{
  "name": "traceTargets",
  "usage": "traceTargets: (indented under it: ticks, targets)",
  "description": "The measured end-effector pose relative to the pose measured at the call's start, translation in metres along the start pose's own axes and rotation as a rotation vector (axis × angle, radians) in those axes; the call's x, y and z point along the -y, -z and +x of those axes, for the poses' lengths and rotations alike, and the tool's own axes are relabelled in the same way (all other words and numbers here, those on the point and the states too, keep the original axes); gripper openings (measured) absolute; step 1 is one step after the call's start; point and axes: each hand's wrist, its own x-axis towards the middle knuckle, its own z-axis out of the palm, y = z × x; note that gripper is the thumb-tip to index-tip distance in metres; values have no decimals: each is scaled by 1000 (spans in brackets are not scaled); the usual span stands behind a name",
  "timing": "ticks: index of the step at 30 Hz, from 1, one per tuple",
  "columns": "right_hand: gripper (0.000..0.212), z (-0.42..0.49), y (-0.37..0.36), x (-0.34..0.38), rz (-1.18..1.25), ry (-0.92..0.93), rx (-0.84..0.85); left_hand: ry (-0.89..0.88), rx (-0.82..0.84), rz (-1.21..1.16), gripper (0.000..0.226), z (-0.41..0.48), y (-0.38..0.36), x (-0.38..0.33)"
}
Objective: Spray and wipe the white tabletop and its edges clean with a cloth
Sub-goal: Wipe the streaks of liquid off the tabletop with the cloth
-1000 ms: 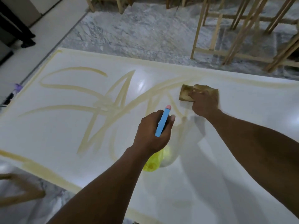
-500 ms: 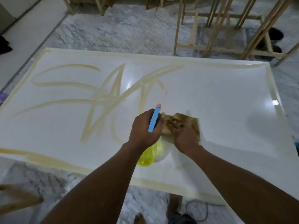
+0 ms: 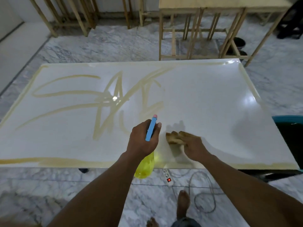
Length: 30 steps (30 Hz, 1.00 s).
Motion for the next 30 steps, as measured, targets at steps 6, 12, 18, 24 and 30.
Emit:
traceTargets:
  ticks: [6,12,18,24,30]
  targets:
    - [24,18,99,-6,923,-510,-322,-50,31,-26,48,-1,-2,-7]
    - [40,43,145,-35,1456,-546,-225,-50,81,-64,40,5,-28,-24]
    - [41,41,136,-32,888,-419,-205,-46,140,-52,40,7,-44,-30]
    - [47,13,37,-8,-178,-327,23,-61,87,-27,39,2,-48,-23]
    - [44,-28,-45,44,-441,-257,30,-37,52,-9,42,-8,-30,-19]
